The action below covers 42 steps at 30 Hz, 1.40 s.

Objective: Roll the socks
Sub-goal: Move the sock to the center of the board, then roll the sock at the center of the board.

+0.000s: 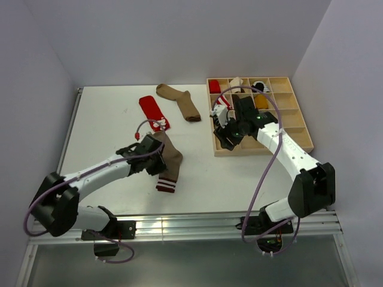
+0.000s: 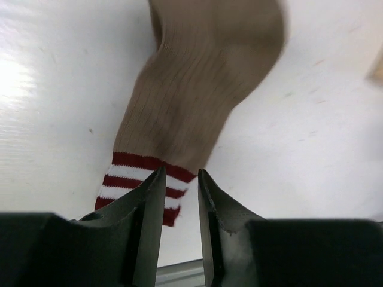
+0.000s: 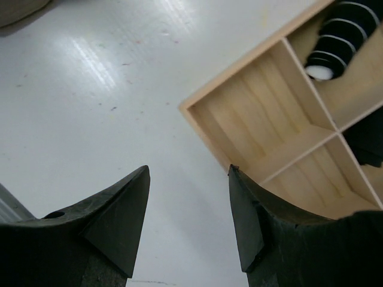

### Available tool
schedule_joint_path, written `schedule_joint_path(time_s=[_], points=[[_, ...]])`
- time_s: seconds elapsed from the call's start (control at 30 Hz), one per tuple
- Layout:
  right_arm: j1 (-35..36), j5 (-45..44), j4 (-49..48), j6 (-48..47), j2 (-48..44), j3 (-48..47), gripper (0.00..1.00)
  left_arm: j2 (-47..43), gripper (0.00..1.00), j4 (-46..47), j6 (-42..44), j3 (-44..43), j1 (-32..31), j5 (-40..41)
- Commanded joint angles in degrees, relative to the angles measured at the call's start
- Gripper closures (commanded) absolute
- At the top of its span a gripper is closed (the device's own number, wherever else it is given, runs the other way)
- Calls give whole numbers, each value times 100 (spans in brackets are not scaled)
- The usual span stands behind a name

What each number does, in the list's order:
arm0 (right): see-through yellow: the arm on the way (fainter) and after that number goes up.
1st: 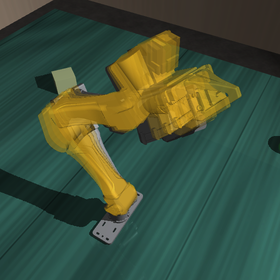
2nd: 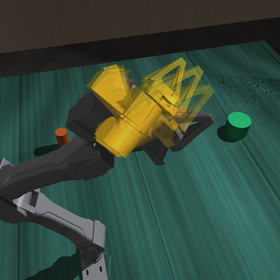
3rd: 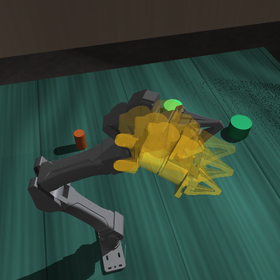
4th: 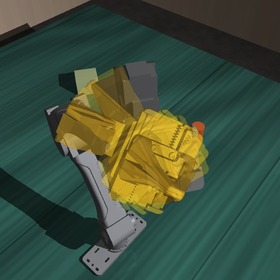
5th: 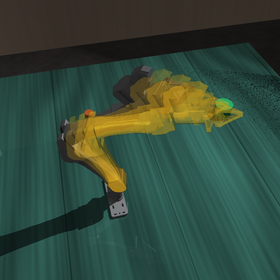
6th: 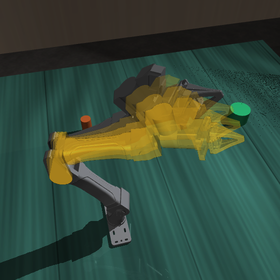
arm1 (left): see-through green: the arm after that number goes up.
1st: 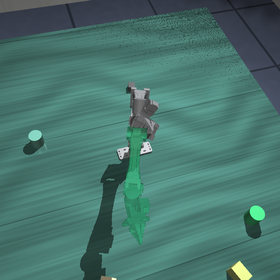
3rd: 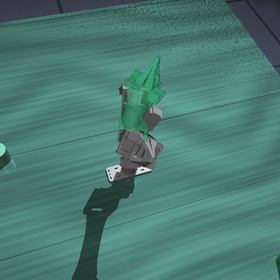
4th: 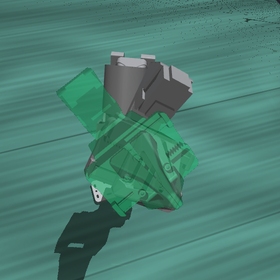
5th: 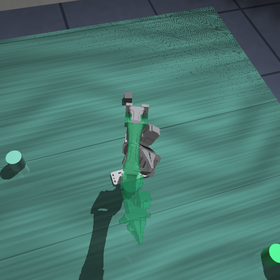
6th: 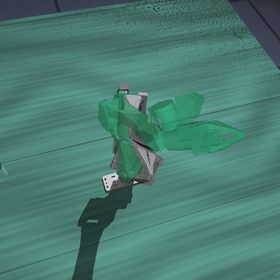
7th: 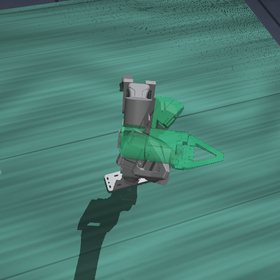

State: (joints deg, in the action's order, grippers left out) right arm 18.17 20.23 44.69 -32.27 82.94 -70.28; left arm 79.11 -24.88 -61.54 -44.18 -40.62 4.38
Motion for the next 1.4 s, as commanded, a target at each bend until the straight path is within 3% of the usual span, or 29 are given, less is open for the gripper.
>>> schedule_joint_path(time_s=[0.0, 0.13, 0.3, 0.47, 0.63, 0.8, 1.03, 1.37], points=[[379, 87, -583, -34, -479, 304, 37, -817, 66, -297, 212, -511, 465, -42], [1055, 113, -1127, 133, -594, 708, 37, -1459, 64, -692, 361, -1091, 950, 71], [2564, -519, -1629, 397, -182, 893, 39, -1838, 63, -1148, 870, -2093, 1784, 115], [3595, -1046, -2253, 590, 415, 972, 41, -1873, 62, -1352, 1152, -2665, 2067, 142], [4438, -1574, -2876, 626, 767, 955, 41, -1838, 64, -1335, 1302, -2631, 2146, -104], [4607, -1504, -2834, 810, 1417, 586, 47, -1943, 64, -1150, 1311, -2358, 2146, -157], [4897, -1680, -2896, 880, 1971, 410, 47, -1952, 63, -1071, 1443, -2296, 2164, -210], [5020, -1618, -2685, 1021, 2069, 138, 47, -1961, 63, -975, 1557, -2094, 2208, -368]])
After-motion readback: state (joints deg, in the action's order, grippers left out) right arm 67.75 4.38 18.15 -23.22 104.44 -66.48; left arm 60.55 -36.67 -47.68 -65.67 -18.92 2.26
